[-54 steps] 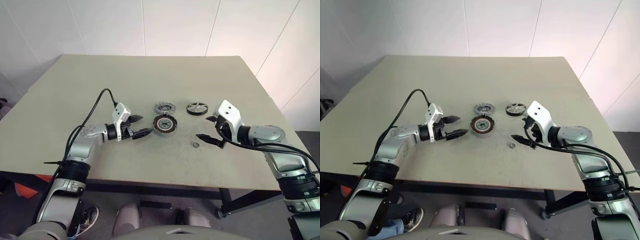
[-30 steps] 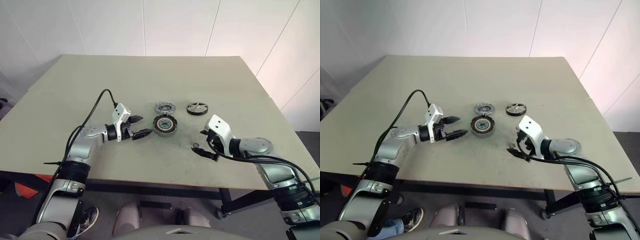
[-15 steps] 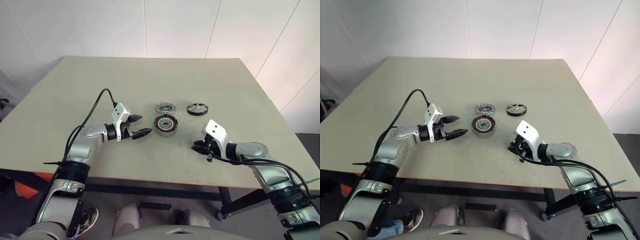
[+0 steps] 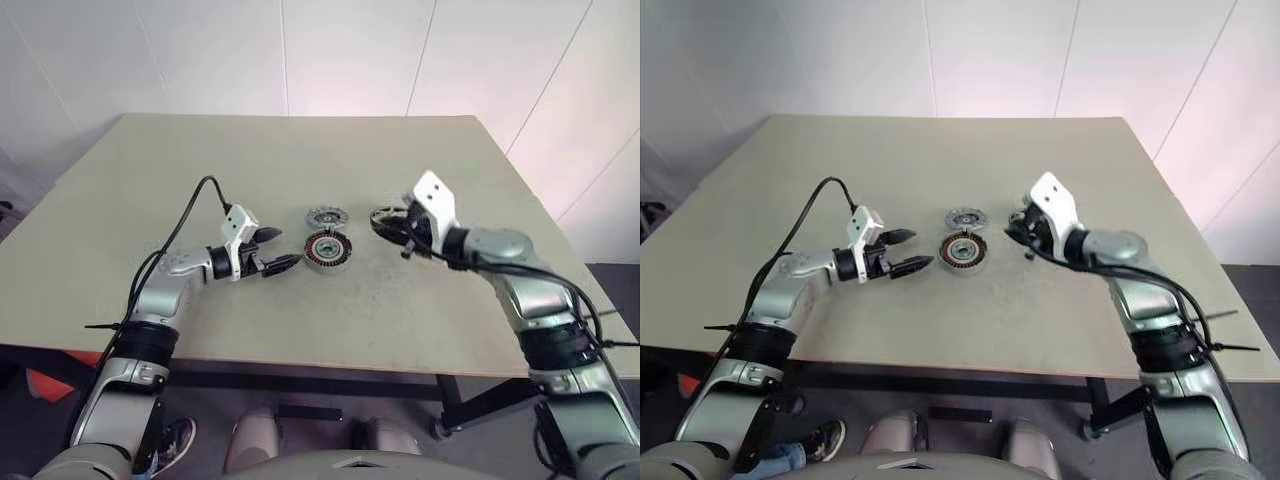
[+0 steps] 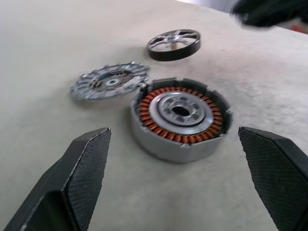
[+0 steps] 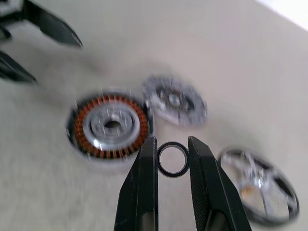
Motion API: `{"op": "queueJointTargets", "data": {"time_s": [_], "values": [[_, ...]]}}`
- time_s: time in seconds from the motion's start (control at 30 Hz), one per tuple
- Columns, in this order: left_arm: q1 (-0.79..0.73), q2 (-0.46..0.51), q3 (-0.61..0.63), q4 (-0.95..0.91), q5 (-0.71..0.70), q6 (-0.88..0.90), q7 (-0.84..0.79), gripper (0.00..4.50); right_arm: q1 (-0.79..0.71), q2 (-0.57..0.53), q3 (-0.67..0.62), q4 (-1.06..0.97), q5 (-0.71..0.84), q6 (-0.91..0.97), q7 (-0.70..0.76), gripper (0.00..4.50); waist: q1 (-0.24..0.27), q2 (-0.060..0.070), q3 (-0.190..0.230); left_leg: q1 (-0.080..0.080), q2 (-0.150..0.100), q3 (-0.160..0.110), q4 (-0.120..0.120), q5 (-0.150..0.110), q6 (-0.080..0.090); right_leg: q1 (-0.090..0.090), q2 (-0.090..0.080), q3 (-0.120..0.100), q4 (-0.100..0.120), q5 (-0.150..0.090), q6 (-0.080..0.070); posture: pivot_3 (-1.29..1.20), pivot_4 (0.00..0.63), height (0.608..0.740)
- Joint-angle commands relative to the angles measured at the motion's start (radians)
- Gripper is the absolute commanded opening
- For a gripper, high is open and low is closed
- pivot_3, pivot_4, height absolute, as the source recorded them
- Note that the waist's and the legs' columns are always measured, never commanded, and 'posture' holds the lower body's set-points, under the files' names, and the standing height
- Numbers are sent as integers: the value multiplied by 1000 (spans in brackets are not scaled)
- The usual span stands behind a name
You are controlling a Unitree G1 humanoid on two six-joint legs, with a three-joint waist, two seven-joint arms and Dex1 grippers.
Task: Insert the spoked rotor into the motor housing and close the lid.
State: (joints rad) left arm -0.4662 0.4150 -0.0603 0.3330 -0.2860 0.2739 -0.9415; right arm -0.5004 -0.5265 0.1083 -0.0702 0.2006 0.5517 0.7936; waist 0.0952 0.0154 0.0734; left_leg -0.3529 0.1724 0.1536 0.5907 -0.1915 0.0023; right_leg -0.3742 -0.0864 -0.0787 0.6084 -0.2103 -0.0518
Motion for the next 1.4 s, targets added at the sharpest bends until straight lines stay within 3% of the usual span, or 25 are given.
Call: {"op": "queueJointTargets", "data": {"time_s": [0.03, 0.27, 1.2, 1.4], "values": [[-36, 35, 45, 51, 34, -41, 51, 4500, -71, 92, 85, -5, 7, 15, 0, 571, -3, 0, 0, -1, 0, 1, -2, 0, 0, -2, 0, 0, 0, 1, -2, 0, 0, 740], [-35, 37, 63, 77, 61, -71, 111, 4500, -117, 172, 144, 138, -51, -6, -36, 571, 7, -1, 0, -20, -1, 0, 3, 1, -1, -15, -1, 0, 0, 2, -4, 0, 0, 740], [-24, 25, 75, 26, 57, -62, 118, 4500, -124, 238, 145, 403, -95, -63, -48, 571, 1, -1, 0, -15, 0, 0, 4, 0, -1, -15, -1, 0, 5, 2, -3, 0, 0, 740], [-27, 22, 72, 33, 60, -65, 118, 4500, -116, 231, 136, 363, -95, -95, -50, 2673, 1, -1, 0, -15, 0, 0, 4, 0, -1, -15, -1, 0, 5, 2, -3, 0, 0, 740]]}}
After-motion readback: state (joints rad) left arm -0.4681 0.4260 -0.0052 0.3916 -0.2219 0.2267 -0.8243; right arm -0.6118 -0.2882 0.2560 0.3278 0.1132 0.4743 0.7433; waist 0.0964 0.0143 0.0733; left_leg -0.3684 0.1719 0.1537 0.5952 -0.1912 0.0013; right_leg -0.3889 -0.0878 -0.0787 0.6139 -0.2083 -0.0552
